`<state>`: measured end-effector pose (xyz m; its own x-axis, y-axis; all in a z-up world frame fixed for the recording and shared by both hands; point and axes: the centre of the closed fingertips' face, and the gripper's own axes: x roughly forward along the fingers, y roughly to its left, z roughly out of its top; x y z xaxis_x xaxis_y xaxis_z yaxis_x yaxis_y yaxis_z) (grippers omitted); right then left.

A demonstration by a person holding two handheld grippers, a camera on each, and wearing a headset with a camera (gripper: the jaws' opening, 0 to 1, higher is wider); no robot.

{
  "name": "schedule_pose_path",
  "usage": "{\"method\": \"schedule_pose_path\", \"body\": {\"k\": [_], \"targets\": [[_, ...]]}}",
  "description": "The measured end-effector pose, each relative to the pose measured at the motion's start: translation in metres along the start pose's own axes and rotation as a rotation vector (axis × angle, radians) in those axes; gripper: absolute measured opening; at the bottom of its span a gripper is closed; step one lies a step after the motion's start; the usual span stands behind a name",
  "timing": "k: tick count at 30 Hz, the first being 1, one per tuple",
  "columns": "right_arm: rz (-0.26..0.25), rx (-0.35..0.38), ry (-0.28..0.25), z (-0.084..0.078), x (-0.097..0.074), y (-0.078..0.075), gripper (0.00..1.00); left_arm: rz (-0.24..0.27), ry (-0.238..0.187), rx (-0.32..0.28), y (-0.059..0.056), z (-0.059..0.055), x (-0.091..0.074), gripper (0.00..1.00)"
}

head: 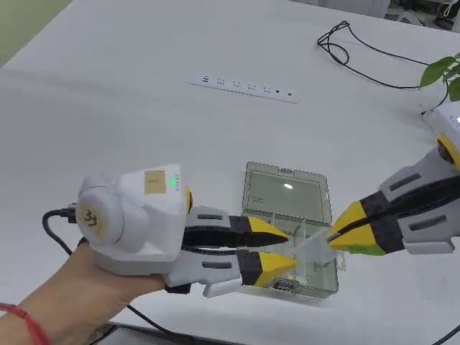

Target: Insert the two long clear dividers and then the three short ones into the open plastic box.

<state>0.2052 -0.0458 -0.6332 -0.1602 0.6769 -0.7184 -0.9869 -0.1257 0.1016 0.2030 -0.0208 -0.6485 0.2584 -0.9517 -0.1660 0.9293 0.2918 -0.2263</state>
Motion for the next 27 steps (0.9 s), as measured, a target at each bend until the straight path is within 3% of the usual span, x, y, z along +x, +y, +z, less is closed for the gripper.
{"method": "schedule_pose_path", "body": {"k": [7, 12, 27], "targets": [[-0.068, 0.022, 0.013, -0.011, -0.002, -0.024, 0.02, 0.078, 0.024, -0.013, 0.016, -0.013, -0.011, 0.26], [-0.086, 0.027, 0.024, -0.018, 0.003, -0.035, 0.02, 0.123, 0.033, -0.024, 0.027, -0.019, -0.016, 0.38], [-0.098, 0.044, 0.051, -0.049, 0.038, -0.06, 0.02, 0.169, 0.107, -0.063, 0.043, -0.052, -0.022, 0.64]]}}
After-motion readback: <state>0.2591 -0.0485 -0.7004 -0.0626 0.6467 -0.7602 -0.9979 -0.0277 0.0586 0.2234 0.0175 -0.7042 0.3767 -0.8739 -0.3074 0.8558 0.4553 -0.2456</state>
